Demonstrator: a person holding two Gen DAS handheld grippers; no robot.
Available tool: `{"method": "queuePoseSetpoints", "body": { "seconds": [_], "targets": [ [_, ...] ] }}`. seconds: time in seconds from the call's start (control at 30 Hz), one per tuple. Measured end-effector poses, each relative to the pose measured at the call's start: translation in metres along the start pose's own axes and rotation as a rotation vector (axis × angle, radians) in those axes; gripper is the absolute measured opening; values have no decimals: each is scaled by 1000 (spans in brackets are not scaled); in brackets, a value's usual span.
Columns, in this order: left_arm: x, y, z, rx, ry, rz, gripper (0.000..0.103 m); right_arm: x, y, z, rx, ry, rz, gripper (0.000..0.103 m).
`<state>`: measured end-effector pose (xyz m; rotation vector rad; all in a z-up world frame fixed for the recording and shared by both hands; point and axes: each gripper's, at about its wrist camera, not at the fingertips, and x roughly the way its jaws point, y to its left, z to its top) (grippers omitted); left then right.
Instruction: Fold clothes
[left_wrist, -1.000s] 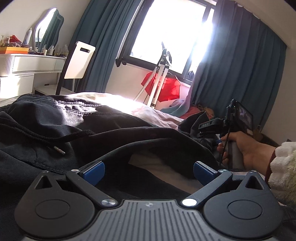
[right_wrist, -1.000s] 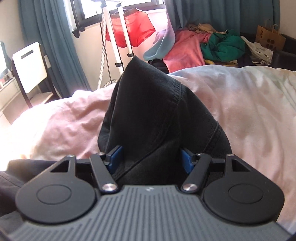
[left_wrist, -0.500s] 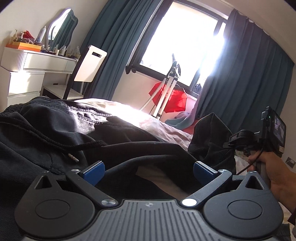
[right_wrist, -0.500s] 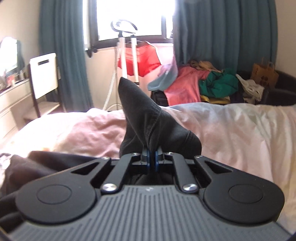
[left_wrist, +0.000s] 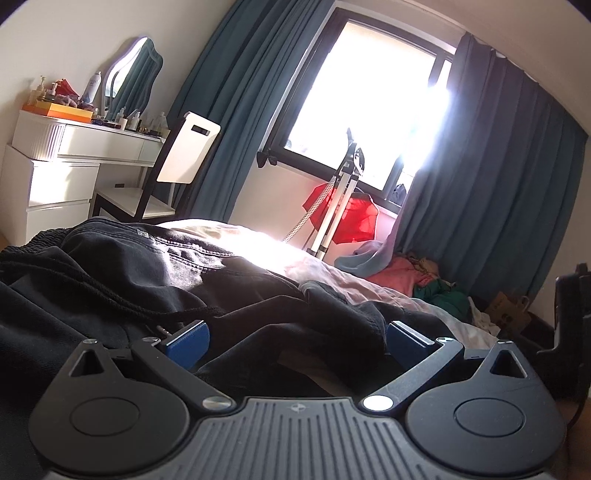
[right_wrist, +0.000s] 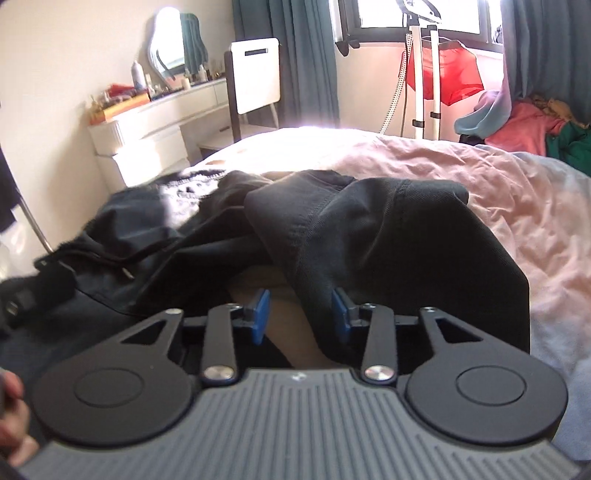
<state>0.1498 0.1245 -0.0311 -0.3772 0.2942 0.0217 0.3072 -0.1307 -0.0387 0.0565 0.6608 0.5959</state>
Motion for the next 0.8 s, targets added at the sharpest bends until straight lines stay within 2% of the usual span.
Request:
{"method": "queuePoseSetpoints", "body": {
  "seconds": [0.03,0.07,0.13,0.17,0.2,0.27,0.33,0.43,0.47,0.53,0.57,0.7,0.8],
  "targets": [
    [1,-2,-1,2,7,-3,103,-11,-10,6,51,-30,38,44],
    [2,-3,-3,5,14,-7,103,-21,-21,13,104,-69,66,52],
    [5,-6,-7,17,28,-16,103,-28,-50,32,217,-134,58,61],
    [8,-8,-10,24,37,-18,103,-26,-67,43,281,-150,36,69],
    [10,-9,-12,31,45,-20,103,-17,-85,53,346,-139,3,73],
    [16,-11,-17,40,61,-24,103,9,-122,71,459,-92,-63,73],
    [22,-11,-21,47,73,-23,103,37,-147,77,495,-73,-87,72],
    [31,-12,-26,58,92,-21,103,89,-157,73,493,60,-114,72],
    [34,-12,-28,62,99,-20,103,101,-155,70,500,71,-116,64],
    [40,-12,-32,66,113,-18,103,110,-151,65,529,50,-68,38],
    [43,-11,-34,59,124,-14,103,110,-147,64,524,32,-49,9],
    [47,-10,-38,43,131,-10,103,71,-137,76,466,-79,-121,9],
    [43,-15,-40,60,118,-24,103,1,-151,84,492,-255,-230,9]
  ]
}}
